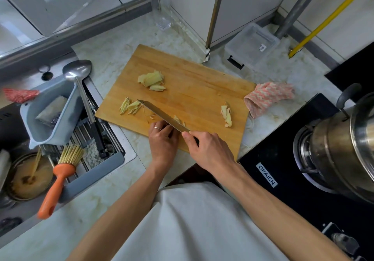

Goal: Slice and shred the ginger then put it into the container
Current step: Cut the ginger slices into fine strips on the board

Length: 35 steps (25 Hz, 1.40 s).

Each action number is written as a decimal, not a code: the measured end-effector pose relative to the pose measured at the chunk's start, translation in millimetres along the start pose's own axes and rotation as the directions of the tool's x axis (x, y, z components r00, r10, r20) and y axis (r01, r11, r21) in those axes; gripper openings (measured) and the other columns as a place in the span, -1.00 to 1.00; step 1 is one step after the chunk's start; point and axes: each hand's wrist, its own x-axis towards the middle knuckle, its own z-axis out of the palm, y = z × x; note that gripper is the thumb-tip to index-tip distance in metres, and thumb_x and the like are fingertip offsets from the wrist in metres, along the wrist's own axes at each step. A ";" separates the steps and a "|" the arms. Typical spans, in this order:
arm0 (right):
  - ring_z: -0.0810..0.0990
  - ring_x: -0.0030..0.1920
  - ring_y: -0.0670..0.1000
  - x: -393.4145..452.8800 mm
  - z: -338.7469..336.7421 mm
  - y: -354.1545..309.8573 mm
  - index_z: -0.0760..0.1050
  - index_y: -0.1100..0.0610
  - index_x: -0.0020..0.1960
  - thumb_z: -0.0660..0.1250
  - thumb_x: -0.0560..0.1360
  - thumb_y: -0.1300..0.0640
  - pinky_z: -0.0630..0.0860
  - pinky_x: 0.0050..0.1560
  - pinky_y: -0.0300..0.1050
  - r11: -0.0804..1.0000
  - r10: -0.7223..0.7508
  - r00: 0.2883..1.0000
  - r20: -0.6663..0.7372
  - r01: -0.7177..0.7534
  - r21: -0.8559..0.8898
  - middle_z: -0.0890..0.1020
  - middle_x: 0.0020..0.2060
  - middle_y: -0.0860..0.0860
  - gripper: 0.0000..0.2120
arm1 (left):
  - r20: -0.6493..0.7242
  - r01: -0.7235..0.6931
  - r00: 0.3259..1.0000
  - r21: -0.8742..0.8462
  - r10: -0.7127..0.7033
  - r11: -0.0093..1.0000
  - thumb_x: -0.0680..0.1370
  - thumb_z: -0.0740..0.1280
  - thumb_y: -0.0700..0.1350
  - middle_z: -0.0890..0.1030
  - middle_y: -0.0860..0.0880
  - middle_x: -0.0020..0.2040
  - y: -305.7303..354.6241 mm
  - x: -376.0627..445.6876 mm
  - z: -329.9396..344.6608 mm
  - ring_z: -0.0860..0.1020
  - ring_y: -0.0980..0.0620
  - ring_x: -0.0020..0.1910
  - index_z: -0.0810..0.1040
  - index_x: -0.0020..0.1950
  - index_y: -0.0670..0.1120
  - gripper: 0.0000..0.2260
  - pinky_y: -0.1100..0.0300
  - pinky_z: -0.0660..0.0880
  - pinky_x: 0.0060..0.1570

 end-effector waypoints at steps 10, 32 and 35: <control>0.61 -0.09 0.27 6.4 -6.5 -2.2 0.59 0.05 0.06 0.04 0.65 -0.27 0.53 -0.18 0.05 0.999 -0.016 0.999 0.033 0.018 -0.040 0.68 -0.17 0.11 -0.51 | -0.028 -0.026 0.999 0.027 0.027 0.999 0.45 0.38 -0.21 0.64 -0.11 -0.17 -3.1 -1.2 2.7 0.40 -0.02 -0.14 0.72 -0.19 -0.20 -0.88 0.13 0.41 -0.15; 0.57 -0.20 0.23 6.1 -12.5 -0.9 0.57 0.05 0.00 0.02 0.66 -0.27 0.50 -0.24 0.03 0.998 -0.047 0.998 0.045 0.049 -0.049 0.61 -0.29 0.06 -0.50 | -0.011 0.041 0.999 0.013 -0.041 0.999 0.44 0.41 -0.28 0.66 -0.08 -0.09 -1.9 -0.8 3.2 0.46 -0.06 -0.10 0.73 -0.13 -0.18 -0.90 0.17 0.40 -0.11; 0.59 -0.15 0.24 5.8 -14.9 -2.1 0.59 0.05 0.05 0.01 0.65 -0.27 0.52 -0.21 0.04 0.997 -0.047 0.998 0.052 0.050 -0.052 0.65 -0.22 0.09 -0.49 | -0.006 0.040 0.999 0.012 -0.040 0.999 0.44 0.42 -0.30 0.66 -0.08 -0.10 -3.3 -2.3 2.9 0.44 -0.03 -0.10 0.73 -0.14 -0.18 -0.90 0.17 0.38 -0.10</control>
